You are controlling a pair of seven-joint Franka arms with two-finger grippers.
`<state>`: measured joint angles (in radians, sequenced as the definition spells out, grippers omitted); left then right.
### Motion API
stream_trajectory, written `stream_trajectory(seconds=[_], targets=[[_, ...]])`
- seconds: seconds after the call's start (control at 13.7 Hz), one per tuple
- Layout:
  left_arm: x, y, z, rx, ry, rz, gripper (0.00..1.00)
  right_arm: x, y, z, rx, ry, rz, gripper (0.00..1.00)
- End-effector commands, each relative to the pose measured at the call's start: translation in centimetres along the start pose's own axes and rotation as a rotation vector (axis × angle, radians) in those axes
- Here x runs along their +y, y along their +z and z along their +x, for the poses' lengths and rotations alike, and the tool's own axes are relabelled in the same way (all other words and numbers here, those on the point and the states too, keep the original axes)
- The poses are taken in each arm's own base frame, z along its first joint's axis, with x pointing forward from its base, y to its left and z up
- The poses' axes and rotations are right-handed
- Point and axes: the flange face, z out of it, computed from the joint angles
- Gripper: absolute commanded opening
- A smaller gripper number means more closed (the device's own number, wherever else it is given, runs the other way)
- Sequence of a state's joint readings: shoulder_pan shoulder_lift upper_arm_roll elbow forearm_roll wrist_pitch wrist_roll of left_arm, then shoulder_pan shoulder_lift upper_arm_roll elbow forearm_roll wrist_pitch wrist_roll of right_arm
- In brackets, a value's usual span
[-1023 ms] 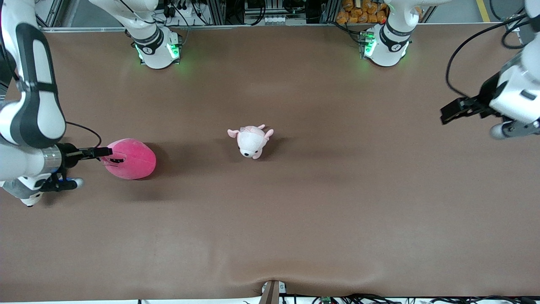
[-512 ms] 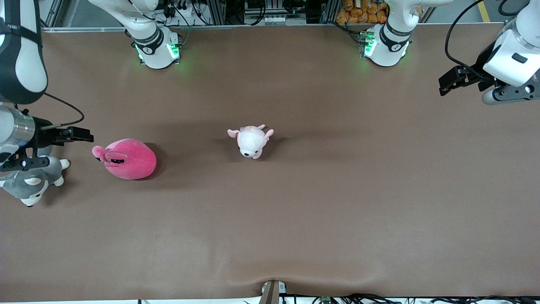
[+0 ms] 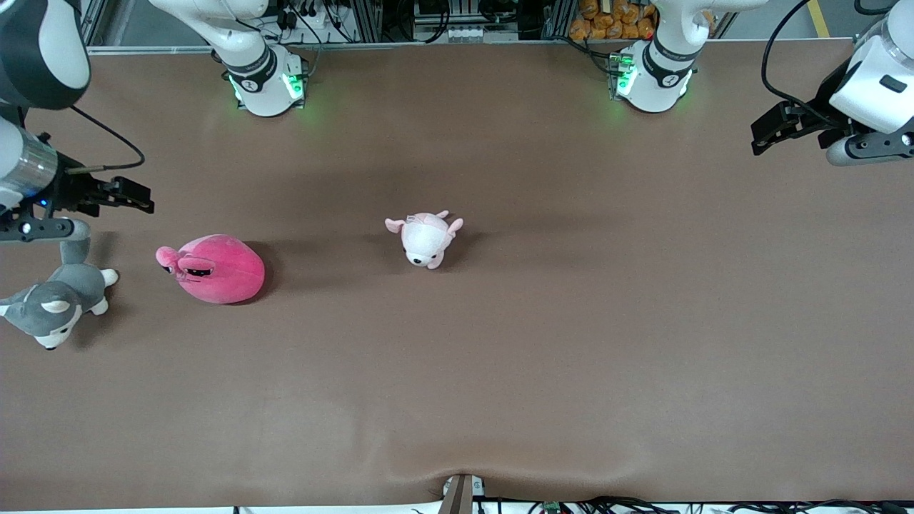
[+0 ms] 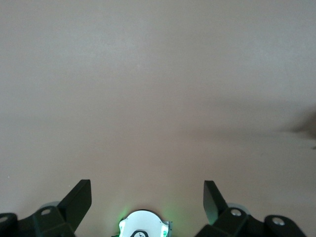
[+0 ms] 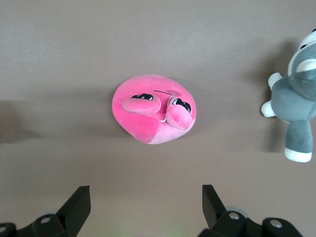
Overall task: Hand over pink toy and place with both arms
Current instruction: 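Open the right gripper and raise it away from the pink toy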
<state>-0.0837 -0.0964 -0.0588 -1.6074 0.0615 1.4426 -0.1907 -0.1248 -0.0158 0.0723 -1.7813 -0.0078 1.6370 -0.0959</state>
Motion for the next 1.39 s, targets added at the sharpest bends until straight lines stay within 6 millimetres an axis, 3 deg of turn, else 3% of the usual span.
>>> stream_trajectory(seconds=[0.0, 0.15, 0.37, 0.58, 0.8, 1.24, 1.32], targets=[[-1.0, -1.1, -0.5, 0.017, 0.033, -0.017, 1.0, -0.8, -4.1, -1.1, -0.004, 0.049, -0.01, 1.0], [-1.1, -1.0, -0.8, -0.004, 0.047, -0.014, 1.0, -3.8, -6.8, -2.0, -0.023, 0.094, -0.017, 1.0], [-0.9, -1.0, -0.9, -0.007, 0.052, -0.013, 1.0, -5.7, -7.8, -2.6, -0.04, 0.073, 0.026, 1.0], [-0.7, -1.0, -1.1, -0.019, 0.053, -0.03, 1.0, -4.9, -9.1, -2.8, -0.019, 0.077, 0.03, 1.0], [-0.5, -1.0, -1.1, -0.02, 0.046, -0.035, 1.0, -2.7, -10.7, -3.4, -0.008, 0.118, 0.035, 1.0], [-0.6, -1.8, -0.9, -0.004, 0.041, -0.032, 1.0, -0.8, -11.2, -4.3, -0.032, 0.159, 0.044, 1.0], [-0.7, -1.8, -0.9, -0.002, 0.041, -0.031, 1.0, -1.3, -11.2, -4.2, -0.031, 0.149, 0.042, 1.0]])
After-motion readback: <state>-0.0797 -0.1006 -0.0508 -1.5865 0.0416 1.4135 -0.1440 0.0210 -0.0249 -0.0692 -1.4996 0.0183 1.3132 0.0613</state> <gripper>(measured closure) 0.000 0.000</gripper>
